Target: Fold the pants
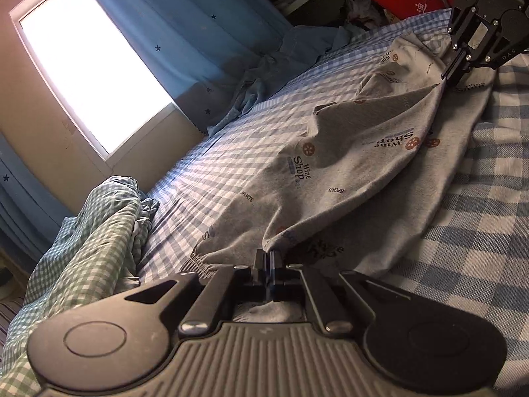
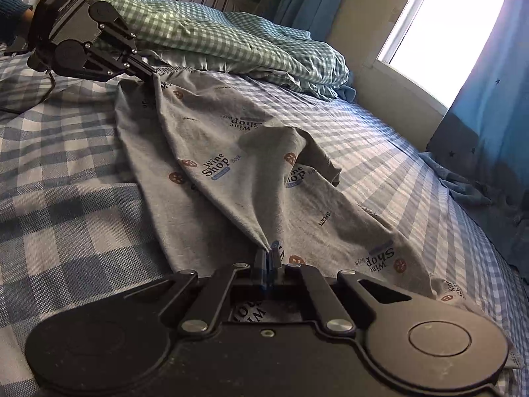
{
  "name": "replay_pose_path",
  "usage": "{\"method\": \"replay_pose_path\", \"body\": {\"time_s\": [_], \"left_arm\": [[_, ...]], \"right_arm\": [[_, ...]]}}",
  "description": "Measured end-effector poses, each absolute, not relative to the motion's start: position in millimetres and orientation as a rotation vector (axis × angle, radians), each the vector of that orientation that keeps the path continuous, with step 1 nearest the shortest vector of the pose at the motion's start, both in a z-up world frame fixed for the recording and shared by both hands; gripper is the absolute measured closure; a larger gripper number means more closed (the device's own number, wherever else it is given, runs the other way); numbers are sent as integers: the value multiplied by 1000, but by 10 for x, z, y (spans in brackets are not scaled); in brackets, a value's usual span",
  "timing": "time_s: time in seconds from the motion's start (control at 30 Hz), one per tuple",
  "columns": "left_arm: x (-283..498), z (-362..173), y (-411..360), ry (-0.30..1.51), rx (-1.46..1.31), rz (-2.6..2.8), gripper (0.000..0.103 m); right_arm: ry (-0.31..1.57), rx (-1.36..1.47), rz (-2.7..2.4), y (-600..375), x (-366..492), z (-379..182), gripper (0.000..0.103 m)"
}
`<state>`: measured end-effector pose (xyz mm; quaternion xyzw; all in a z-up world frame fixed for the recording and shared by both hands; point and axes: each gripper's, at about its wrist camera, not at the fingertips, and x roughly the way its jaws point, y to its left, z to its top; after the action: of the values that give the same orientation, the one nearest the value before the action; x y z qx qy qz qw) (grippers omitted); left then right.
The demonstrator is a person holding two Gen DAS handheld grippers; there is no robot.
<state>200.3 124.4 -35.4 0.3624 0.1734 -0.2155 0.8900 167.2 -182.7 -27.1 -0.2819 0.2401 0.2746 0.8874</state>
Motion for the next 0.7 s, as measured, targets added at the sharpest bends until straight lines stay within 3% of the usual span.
{"method": "replay_pose_path", "body": {"time_s": [0.4, 0.7], "left_arm": [[1825, -189, 1367, 402, 782, -545, 102], [1797, -361, 1345, 450, 791, -546, 102]], "right_arm": [[518, -662, 610, -1887, 1263, -44, 103], [559, -715, 625, -1756, 1190, -321, 103]]}}
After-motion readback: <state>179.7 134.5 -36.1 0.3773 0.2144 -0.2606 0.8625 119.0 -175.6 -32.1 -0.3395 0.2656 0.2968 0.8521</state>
